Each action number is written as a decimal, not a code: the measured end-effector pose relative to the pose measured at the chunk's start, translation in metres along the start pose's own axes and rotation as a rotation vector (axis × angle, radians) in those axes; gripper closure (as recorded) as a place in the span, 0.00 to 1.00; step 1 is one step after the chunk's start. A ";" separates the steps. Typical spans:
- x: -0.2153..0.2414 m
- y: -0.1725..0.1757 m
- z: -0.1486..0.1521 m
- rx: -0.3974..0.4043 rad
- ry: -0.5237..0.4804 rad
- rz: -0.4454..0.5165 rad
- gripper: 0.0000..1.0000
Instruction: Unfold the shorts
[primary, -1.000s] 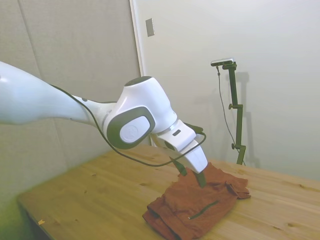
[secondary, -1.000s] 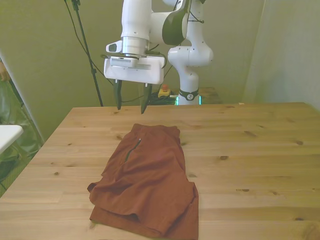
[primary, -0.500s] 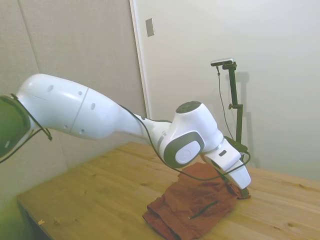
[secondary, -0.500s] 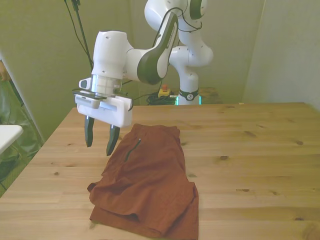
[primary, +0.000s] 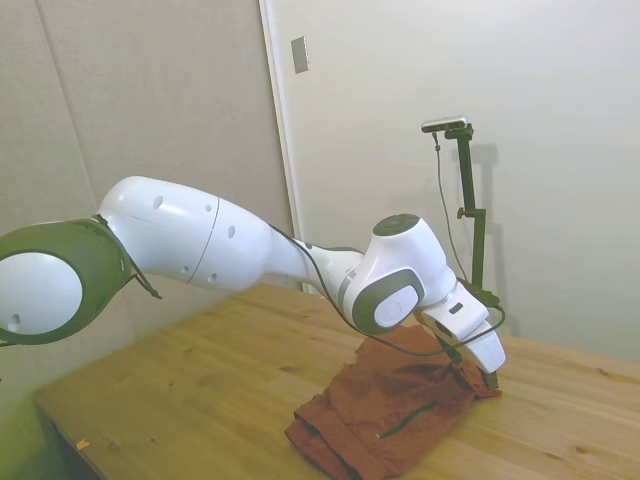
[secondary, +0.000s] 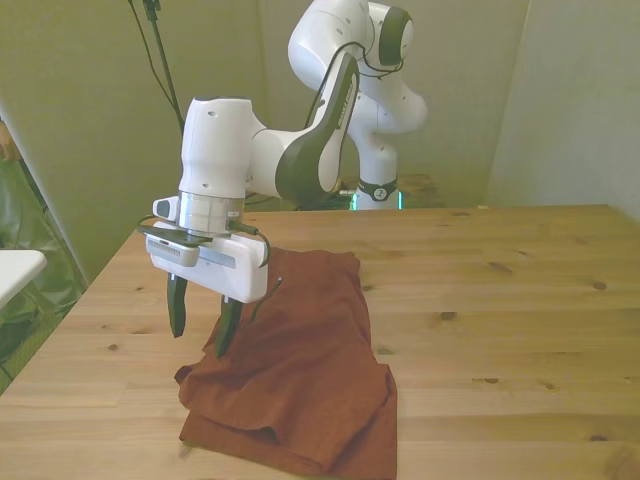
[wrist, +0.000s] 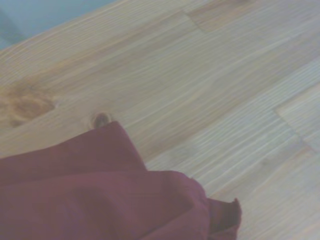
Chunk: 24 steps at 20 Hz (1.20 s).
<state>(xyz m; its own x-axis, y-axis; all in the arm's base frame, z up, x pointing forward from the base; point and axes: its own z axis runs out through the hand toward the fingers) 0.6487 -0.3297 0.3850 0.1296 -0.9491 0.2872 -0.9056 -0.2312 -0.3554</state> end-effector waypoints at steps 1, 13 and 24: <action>-0.003 -0.001 0.002 -0.001 -0.003 -0.003 0.00; -0.022 -0.008 0.017 -0.020 -0.030 -0.028 1.00; -0.024 -0.005 0.022 -0.038 -0.045 -0.029 1.00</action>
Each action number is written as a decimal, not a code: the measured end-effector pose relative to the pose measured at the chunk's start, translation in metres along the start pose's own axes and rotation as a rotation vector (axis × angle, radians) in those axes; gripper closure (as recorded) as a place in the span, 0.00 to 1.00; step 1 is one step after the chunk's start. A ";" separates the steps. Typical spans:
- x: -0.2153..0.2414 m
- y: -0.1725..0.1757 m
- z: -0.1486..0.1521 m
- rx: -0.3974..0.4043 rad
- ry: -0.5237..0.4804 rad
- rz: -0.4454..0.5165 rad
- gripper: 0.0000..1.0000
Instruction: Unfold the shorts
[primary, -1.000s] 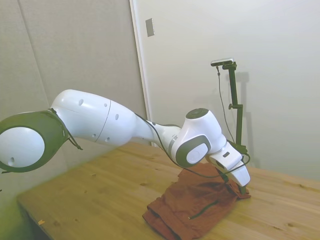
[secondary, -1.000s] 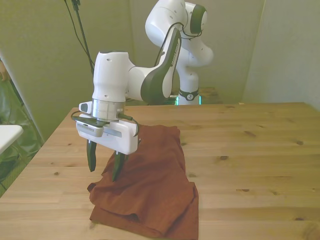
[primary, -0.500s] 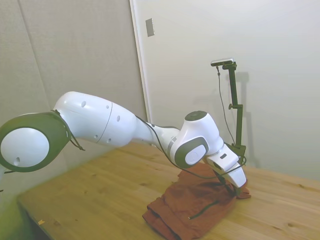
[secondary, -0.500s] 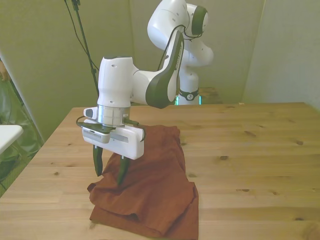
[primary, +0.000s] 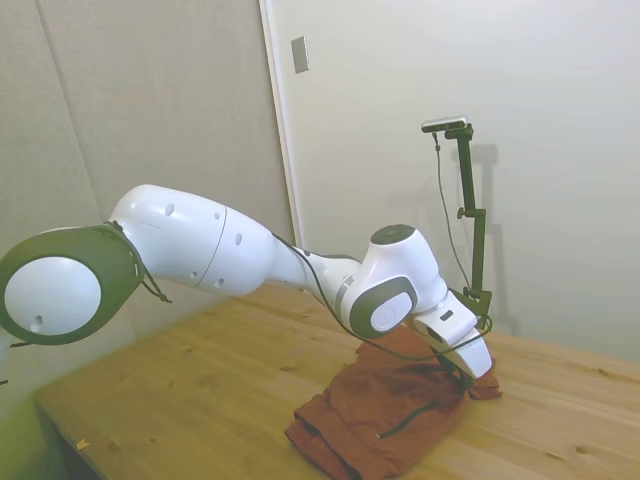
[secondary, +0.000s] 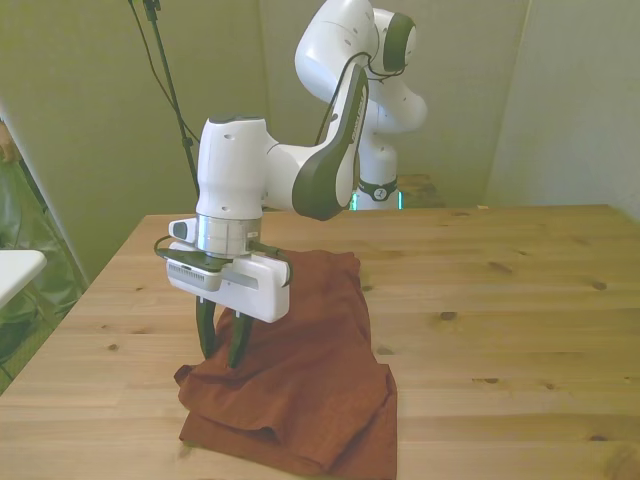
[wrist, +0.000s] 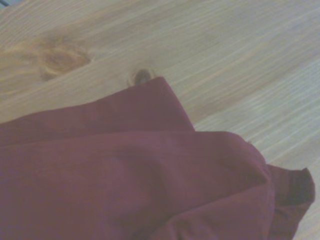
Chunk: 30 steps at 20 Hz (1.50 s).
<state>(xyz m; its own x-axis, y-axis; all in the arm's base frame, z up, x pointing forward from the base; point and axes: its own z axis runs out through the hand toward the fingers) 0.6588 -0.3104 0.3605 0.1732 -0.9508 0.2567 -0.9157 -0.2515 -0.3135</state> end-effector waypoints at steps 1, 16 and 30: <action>0.000 0.000 0.001 -0.004 -0.004 0.000 1.00; 0.018 -0.001 -0.031 0.019 -0.031 -0.036 1.00; -0.116 -0.099 -0.146 0.115 -0.044 -0.236 1.00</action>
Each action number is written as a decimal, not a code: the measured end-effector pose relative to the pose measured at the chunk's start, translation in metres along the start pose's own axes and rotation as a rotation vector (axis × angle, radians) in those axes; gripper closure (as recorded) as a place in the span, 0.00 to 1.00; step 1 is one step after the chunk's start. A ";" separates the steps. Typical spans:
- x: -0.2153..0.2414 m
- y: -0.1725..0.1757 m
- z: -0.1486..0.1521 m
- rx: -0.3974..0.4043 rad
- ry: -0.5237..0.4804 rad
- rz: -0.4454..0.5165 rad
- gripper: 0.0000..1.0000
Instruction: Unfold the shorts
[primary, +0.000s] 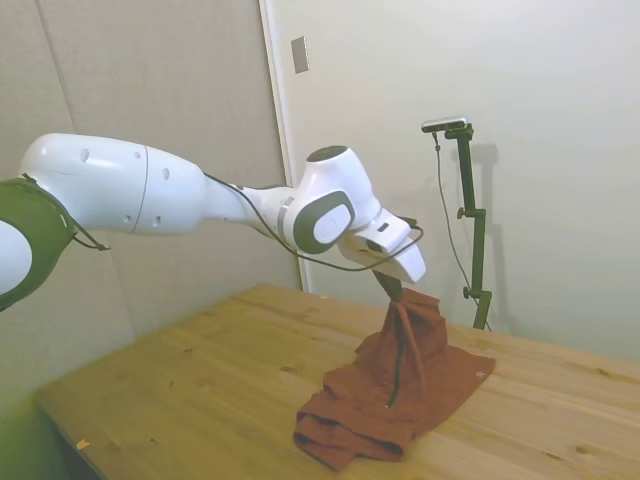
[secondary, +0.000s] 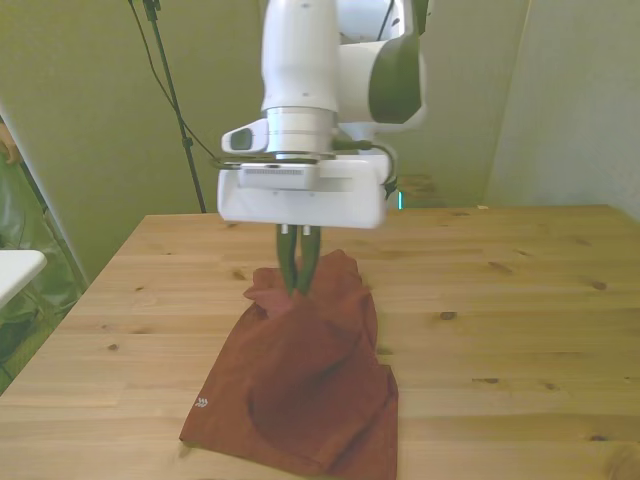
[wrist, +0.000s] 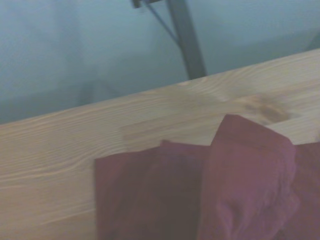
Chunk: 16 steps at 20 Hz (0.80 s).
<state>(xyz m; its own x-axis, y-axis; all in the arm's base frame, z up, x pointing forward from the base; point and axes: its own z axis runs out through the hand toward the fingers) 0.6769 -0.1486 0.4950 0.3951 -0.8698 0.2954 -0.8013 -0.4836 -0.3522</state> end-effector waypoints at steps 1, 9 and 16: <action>-0.016 -0.012 0.000 -0.003 0.001 -0.017 1.00; -0.088 -0.076 -0.021 0.050 0.040 -0.085 1.00; -0.120 -0.096 -0.019 0.034 0.078 -0.107 1.00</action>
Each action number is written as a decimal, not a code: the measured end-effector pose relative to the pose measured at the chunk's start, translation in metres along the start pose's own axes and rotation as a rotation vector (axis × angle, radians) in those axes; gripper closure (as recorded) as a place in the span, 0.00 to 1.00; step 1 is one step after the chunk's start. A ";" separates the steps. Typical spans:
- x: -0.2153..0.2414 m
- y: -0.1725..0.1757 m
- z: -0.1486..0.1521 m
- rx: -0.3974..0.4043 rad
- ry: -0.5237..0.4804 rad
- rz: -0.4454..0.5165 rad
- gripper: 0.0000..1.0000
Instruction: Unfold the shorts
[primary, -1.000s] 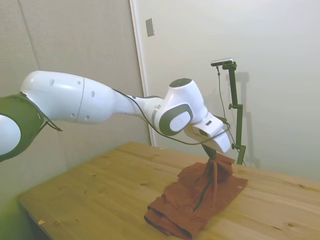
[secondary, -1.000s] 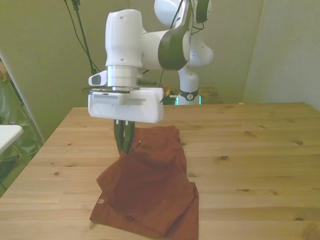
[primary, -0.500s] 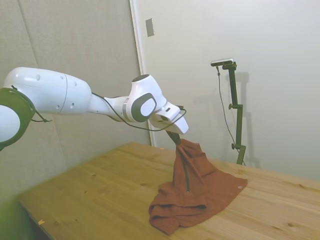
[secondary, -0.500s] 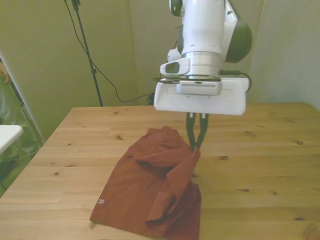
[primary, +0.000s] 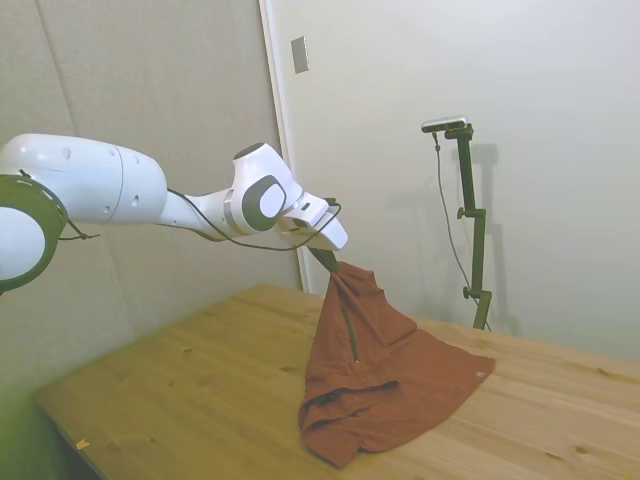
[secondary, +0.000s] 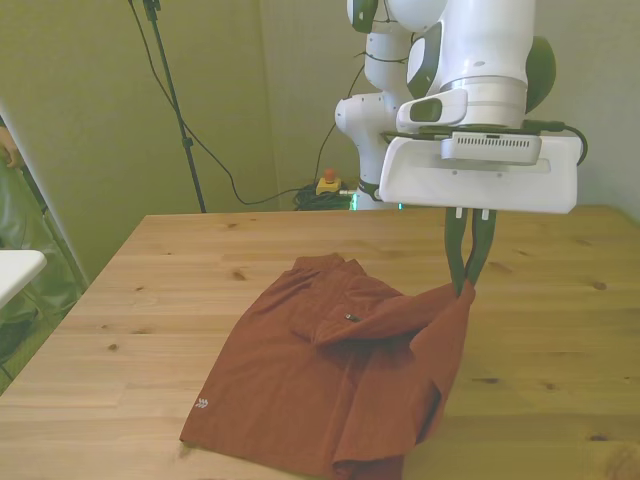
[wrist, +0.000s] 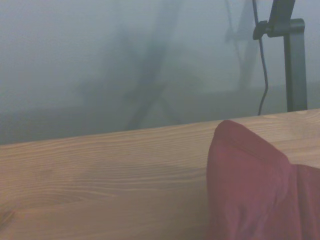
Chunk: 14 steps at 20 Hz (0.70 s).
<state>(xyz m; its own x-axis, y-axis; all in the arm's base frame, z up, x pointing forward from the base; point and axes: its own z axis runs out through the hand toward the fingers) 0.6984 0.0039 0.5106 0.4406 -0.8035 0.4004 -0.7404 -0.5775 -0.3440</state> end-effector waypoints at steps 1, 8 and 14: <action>-0.007 -0.004 0.004 -0.003 -0.001 -0.006 1.00; -0.068 -0.056 0.046 0.002 -0.004 -0.075 1.00; -0.108 -0.074 0.089 -0.055 -0.041 -0.129 1.00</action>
<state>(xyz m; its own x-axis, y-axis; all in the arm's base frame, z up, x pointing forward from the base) 0.7502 0.1204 0.4171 0.5534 -0.7289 0.4031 -0.7025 -0.6684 -0.2442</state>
